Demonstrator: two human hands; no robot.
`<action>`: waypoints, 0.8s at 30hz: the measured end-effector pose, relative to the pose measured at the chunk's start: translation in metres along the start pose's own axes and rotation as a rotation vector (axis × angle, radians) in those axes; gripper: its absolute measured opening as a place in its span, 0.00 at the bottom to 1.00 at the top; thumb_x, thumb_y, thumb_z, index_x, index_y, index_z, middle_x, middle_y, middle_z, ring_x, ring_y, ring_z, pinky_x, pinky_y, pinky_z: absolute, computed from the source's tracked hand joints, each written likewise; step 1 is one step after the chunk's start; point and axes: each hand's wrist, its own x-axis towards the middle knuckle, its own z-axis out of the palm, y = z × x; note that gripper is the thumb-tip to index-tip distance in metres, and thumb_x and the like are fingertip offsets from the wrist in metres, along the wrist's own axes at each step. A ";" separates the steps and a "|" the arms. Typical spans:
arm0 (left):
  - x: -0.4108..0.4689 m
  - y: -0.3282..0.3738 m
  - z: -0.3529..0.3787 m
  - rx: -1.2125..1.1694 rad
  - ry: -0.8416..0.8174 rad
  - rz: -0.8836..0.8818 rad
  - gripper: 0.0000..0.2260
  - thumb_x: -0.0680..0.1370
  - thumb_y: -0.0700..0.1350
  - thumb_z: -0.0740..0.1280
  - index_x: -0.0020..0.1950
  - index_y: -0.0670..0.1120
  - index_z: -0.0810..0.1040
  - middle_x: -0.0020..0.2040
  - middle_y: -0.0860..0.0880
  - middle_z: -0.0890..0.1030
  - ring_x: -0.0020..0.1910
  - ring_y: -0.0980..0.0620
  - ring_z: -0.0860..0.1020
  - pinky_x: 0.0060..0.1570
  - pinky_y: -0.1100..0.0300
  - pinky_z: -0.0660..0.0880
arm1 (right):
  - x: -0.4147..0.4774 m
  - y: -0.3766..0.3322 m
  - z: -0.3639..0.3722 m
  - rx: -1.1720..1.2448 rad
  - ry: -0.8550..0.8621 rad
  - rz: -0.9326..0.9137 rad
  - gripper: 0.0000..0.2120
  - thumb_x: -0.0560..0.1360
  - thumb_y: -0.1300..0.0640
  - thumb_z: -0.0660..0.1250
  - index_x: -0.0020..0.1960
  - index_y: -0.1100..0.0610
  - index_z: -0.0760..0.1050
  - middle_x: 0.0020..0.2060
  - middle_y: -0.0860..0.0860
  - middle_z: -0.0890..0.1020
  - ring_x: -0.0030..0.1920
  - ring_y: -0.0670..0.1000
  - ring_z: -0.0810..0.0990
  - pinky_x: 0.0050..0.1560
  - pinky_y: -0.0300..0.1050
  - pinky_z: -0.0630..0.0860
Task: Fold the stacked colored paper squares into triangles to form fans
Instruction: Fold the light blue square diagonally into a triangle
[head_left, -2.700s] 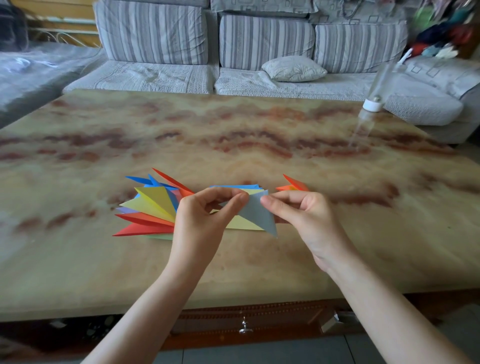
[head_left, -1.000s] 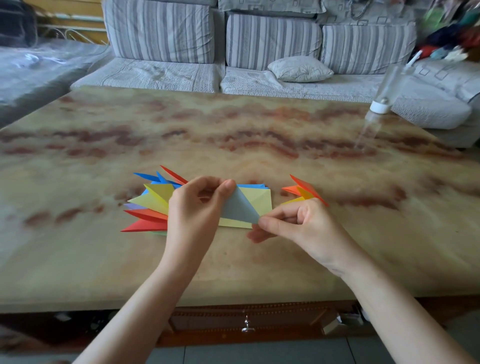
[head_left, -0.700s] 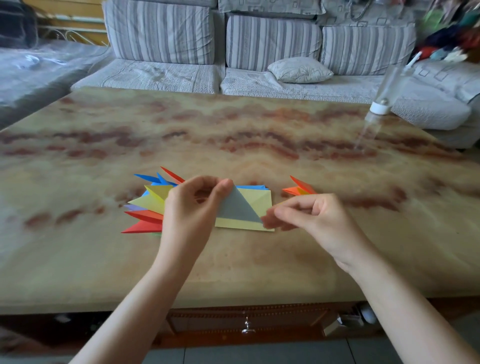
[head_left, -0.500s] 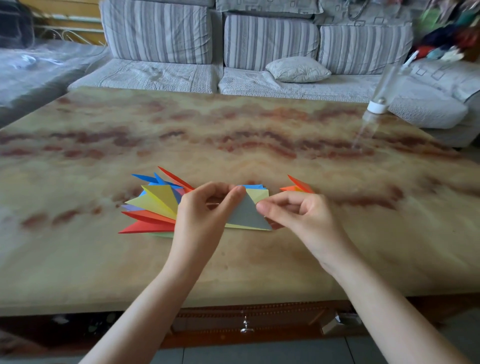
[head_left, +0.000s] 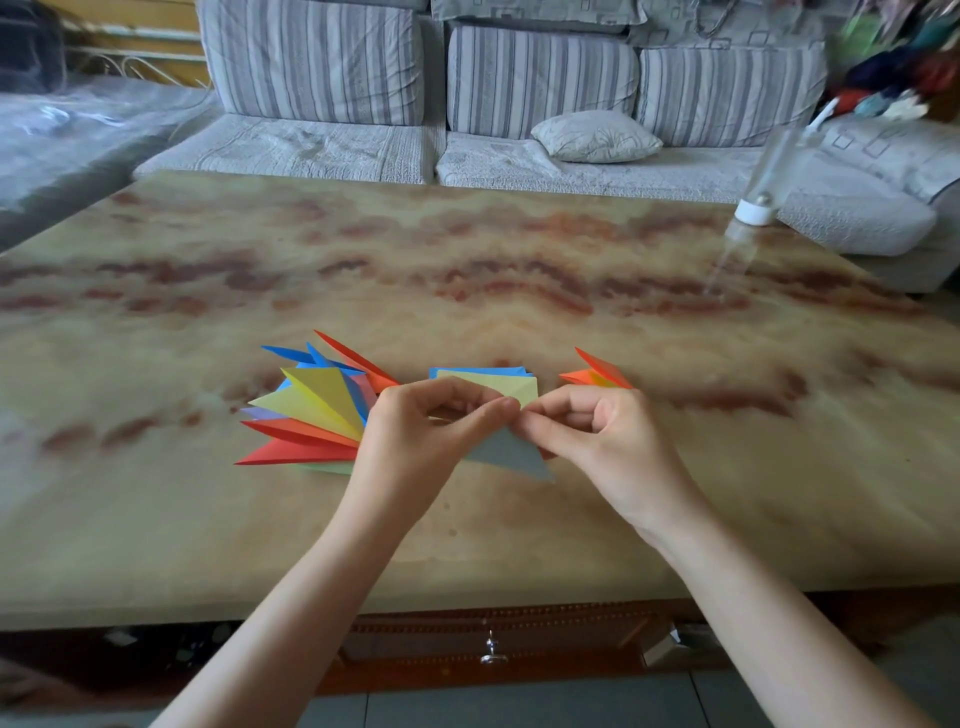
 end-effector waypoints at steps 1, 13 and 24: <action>-0.001 0.001 0.000 -0.006 0.002 -0.007 0.04 0.71 0.44 0.74 0.36 0.48 0.84 0.30 0.56 0.81 0.30 0.64 0.74 0.34 0.74 0.68 | 0.000 0.000 -0.001 -0.013 -0.014 -0.002 0.03 0.71 0.61 0.72 0.40 0.61 0.82 0.33 0.53 0.84 0.34 0.45 0.80 0.39 0.37 0.75; 0.011 -0.001 -0.013 -0.176 0.233 -0.068 0.08 0.76 0.46 0.68 0.36 0.47 0.81 0.31 0.53 0.75 0.33 0.57 0.70 0.32 0.60 0.66 | -0.005 -0.007 -0.024 -0.165 -0.158 0.016 0.04 0.72 0.63 0.72 0.40 0.64 0.82 0.34 0.53 0.86 0.38 0.48 0.85 0.46 0.34 0.77; 0.002 -0.006 0.014 -0.098 0.011 -0.058 0.06 0.74 0.47 0.70 0.40 0.46 0.82 0.34 0.56 0.80 0.35 0.61 0.74 0.38 0.67 0.68 | -0.002 -0.004 -0.017 -0.039 -0.072 0.040 0.07 0.66 0.64 0.75 0.44 0.61 0.80 0.33 0.53 0.83 0.32 0.48 0.81 0.34 0.38 0.77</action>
